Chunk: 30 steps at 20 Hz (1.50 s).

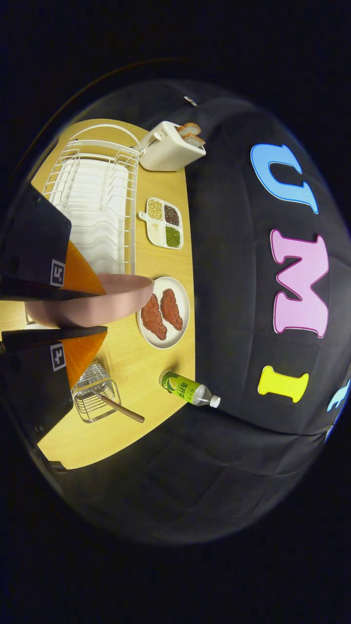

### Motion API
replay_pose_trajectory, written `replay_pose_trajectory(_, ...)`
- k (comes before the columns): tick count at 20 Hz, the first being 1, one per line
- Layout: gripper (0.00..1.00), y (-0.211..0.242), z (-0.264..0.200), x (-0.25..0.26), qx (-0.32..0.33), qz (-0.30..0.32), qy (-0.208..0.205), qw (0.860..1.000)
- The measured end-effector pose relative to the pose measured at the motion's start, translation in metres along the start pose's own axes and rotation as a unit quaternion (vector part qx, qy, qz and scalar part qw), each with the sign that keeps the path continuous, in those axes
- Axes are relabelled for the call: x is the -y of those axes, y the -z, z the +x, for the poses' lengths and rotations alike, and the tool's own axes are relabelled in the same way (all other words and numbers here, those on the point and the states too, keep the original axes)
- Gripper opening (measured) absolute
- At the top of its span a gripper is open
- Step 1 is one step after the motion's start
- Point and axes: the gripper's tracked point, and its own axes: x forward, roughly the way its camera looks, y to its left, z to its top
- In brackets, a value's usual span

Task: Take the plate from the dish rack, then take the spoon from the basket and place it into the plate.

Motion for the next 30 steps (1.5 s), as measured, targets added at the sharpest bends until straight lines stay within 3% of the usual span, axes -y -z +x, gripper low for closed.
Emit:
replay_pose_trajectory(4,0.25,-0.009,-0.005,0.007,0.020,-0.032,0.028,0.999)
replay_pose_trajectory(13,0.24,-0.047,-0.015,0.028,0.057,-0.017,0.051,0.997)
replay_pose_trajectory(18,0.19,-0.044,-0.032,0.027,0.052,0.004,0.006,0.999)
replay_pose_trajectory(21,0.19,-0.030,-0.049,0.026,0.040,0.031,-0.041,0.998)
replay_pose_trajectory(30,0.19,0.062,-0.123,0.022,-0.034,0.077,-0.161,0.983)
